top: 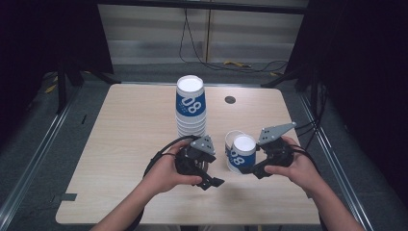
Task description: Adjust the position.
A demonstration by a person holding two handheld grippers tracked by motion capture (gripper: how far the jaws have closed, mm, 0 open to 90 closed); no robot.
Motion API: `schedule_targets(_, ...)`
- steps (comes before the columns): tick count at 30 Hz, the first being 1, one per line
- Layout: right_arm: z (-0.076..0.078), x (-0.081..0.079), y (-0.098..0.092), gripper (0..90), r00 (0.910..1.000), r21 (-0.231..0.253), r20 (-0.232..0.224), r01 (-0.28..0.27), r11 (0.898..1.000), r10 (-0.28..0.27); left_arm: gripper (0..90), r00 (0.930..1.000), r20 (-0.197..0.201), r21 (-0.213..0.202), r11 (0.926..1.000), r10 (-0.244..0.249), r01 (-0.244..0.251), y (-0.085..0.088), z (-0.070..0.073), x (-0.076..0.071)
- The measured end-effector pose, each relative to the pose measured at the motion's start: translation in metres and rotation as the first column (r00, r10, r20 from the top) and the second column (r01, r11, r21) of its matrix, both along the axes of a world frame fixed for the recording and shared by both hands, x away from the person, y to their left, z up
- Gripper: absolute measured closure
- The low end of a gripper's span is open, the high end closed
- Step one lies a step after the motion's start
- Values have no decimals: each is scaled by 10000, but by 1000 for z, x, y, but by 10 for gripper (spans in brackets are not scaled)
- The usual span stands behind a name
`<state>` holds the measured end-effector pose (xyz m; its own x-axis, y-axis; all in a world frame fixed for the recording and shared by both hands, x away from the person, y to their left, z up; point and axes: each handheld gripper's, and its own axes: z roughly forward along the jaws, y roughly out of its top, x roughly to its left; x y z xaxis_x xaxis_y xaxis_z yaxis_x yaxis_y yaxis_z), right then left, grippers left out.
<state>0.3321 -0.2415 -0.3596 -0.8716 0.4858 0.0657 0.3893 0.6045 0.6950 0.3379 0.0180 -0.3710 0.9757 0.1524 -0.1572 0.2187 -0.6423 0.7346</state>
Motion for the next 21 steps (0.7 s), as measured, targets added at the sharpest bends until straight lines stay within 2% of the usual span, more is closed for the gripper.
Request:
schedule_targets(8, -2, -1, 2, 215, 9981, -757, -136, -603, 9953, 594, 211, 10000, 1, -2, 10000, 37, -37, -1, -2, -1)
schedule_targets(15, -1, -2, 2, 216, 9965, -1069, -266, -818, 9909, 794, 210, 10000, 14, 94, 10000, 1, -1, -2, -1, 0)
schedule_targets(16, -1, -3, 2, 216, 9960, -1214, -242, -887, 9886, 864, 210, 10000, -26, 2, 10000, 55, -55, -3, -1, 0)
schedule_targets(21, -3, -4, 4, 217, 9931, -1451, -336, -1160, 9826, 1123, 209, 10000, 53, 144, 9999, 3, -3, -5, 1, 1)
